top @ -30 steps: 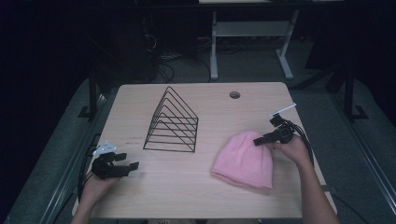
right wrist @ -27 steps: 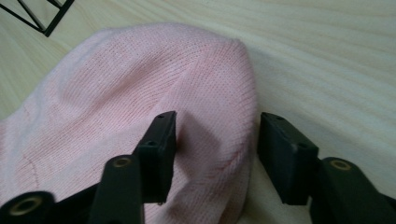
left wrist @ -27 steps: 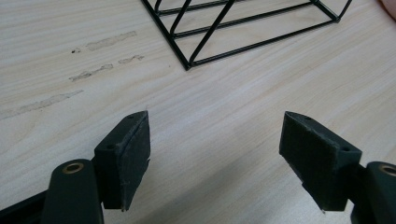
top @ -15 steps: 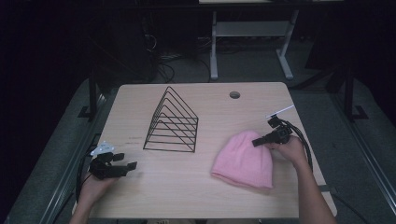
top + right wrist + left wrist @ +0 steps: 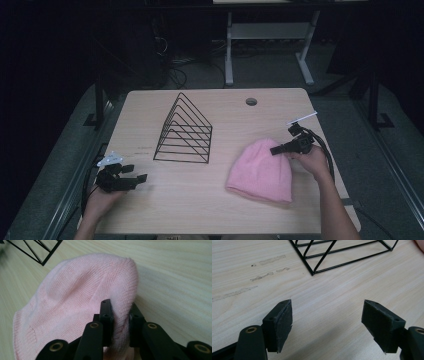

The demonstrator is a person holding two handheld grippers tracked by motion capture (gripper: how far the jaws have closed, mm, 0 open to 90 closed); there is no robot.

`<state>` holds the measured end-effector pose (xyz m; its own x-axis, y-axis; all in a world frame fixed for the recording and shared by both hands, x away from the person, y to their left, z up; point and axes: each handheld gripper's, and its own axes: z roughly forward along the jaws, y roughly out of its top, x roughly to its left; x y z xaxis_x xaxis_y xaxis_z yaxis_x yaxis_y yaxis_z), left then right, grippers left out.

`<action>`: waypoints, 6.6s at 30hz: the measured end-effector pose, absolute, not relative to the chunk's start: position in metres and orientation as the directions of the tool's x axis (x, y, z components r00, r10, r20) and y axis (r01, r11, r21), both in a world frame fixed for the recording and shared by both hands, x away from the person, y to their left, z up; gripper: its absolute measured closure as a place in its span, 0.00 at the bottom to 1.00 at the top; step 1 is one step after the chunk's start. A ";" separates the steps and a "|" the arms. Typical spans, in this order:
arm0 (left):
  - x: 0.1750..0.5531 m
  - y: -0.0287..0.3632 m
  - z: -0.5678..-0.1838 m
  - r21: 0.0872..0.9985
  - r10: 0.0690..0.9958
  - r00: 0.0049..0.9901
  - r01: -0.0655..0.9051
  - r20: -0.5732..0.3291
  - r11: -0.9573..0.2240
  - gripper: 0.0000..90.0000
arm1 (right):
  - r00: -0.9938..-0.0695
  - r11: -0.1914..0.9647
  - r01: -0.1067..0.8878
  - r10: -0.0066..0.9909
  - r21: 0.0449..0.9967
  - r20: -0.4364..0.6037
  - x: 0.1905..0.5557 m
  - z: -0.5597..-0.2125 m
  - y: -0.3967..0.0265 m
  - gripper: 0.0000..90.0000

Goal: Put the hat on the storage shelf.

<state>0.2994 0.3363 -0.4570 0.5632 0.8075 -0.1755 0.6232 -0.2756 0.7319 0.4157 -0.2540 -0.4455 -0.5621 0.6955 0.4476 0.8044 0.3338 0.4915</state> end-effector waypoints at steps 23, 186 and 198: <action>0.301 0.337 -0.451 0.729 0.794 0.577 0.624 -0.190 -0.280 0.28 | -0.653 0.345 0.711 0.647 0.613 0.394 0.409 -0.382 -0.247 0.88; 0.406 0.295 -0.285 0.770 0.562 0.816 0.445 -0.137 -0.458 0.91 | -0.955 0.415 0.262 0.243 0.871 0.171 0.458 -0.170 -0.014 0.88; 0.411 0.290 -0.296 0.746 0.571 0.810 0.461 -0.132 -0.482 0.91 | -0.953 0.411 0.277 0.236 0.869 0.192 0.460 -0.186 -0.019 0.87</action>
<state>0.4107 0.2902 -0.2961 0.8105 0.5707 -0.1321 0.4606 -0.4815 0.7456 0.4601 -0.0186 -0.1859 -0.9526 0.2362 0.1920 0.2769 0.4107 0.8687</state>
